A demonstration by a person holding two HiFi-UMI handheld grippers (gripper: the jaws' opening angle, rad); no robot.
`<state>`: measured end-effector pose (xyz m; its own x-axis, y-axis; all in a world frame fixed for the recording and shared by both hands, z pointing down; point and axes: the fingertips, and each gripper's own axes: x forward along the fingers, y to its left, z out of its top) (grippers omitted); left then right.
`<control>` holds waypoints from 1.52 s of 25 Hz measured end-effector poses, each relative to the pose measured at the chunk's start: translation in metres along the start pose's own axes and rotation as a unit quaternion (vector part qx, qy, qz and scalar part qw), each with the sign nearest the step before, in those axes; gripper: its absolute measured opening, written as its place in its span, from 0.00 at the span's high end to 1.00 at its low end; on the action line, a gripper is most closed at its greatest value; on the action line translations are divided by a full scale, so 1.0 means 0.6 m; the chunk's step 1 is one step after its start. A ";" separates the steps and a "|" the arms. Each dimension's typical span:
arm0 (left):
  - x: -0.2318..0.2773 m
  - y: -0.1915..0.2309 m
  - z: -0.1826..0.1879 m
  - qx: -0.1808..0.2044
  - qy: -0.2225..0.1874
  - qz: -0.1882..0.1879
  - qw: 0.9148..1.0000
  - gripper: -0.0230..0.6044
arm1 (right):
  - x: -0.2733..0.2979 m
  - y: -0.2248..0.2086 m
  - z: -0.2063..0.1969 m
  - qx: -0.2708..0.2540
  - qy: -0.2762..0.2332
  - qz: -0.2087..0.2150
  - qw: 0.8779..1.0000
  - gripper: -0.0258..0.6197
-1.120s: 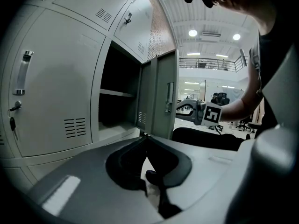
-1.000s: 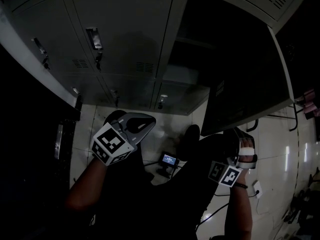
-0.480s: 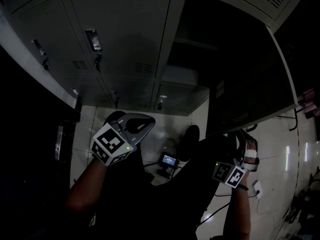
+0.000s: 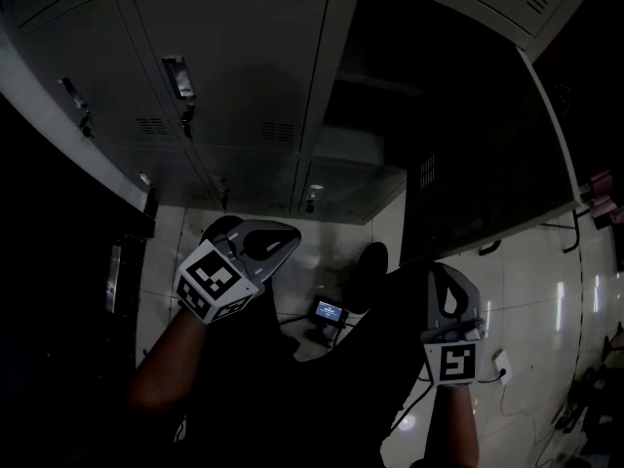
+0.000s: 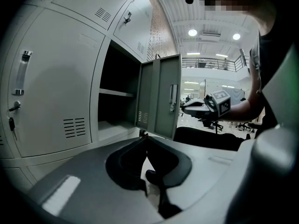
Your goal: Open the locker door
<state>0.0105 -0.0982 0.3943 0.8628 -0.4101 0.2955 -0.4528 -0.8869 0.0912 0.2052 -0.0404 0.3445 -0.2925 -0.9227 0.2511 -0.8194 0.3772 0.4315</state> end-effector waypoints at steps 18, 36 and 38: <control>0.000 0.000 -0.002 0.002 0.003 0.001 1.000 0.94 | 0.052 0.069 -0.011 0.189 -0.021 0.141 0.971 0.96; 0.000 0.000 -0.003 0.005 0.006 0.000 1.000 0.94 | 0.056 0.074 -0.012 0.183 -0.017 0.140 0.973 0.96; 0.000 0.000 -0.002 0.005 0.006 0.000 1.000 0.94 | 0.057 0.074 -0.012 0.182 -0.016 0.140 0.973 0.96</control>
<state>0.0101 -0.0982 0.3958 0.8603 -0.4075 0.3064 -0.4502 -0.8892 0.0815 0.1624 -0.0546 0.3787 -0.5401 -0.7918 0.2850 -0.8240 0.5664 0.0121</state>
